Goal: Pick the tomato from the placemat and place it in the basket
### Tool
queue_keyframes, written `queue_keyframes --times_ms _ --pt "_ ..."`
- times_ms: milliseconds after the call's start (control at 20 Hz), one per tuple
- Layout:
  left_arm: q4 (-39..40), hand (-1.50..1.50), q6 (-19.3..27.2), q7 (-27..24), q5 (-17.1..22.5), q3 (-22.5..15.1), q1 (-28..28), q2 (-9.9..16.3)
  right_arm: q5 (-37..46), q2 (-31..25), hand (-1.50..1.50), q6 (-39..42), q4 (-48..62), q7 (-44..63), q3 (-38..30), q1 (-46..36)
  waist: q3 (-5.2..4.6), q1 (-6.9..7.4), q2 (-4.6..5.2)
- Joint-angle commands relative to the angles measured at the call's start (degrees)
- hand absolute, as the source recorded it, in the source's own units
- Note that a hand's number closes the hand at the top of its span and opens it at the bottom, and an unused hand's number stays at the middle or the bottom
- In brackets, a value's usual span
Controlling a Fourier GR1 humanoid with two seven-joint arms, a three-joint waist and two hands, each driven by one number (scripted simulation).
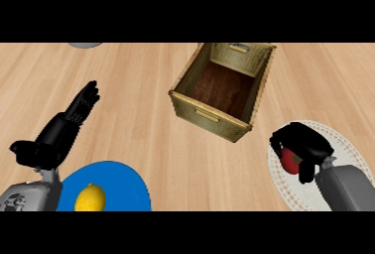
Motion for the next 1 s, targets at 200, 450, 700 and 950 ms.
queue_keyframes --times_ms 200,450,700,950 --pt "0.4 0.0 -0.3 0.2 0.0 -0.8 0.2 -0.5 0.2 20.5 1.5 -1.1 -5.6 29.9 0.6 -3.8 1.58 1.9 0.34" --pt "0.7 0.0 -1.5 -0.6 0.4 -1.6 -0.8 -0.7 -10.9 20.9 1.5 -7.7 -11.9 43.6 4.9 -6.5 2.0 4.39 0.6" --pt "1.2 0.0 -1.5 0.3 -0.2 -3.1 -2.6 -1.5 -18.2 21.0 1.5 -19.9 -21.4 55.1 10.8 -13.4 2.03 5.62 0.25" --pt "1.5 0.0 -0.9 0.1 -1.1 -4.1 -2.4 -2.5 -17.0 21.0 1.5 -28.7 -27.1 73.7 17.9 -22.0 1.66 5.98 0.07"
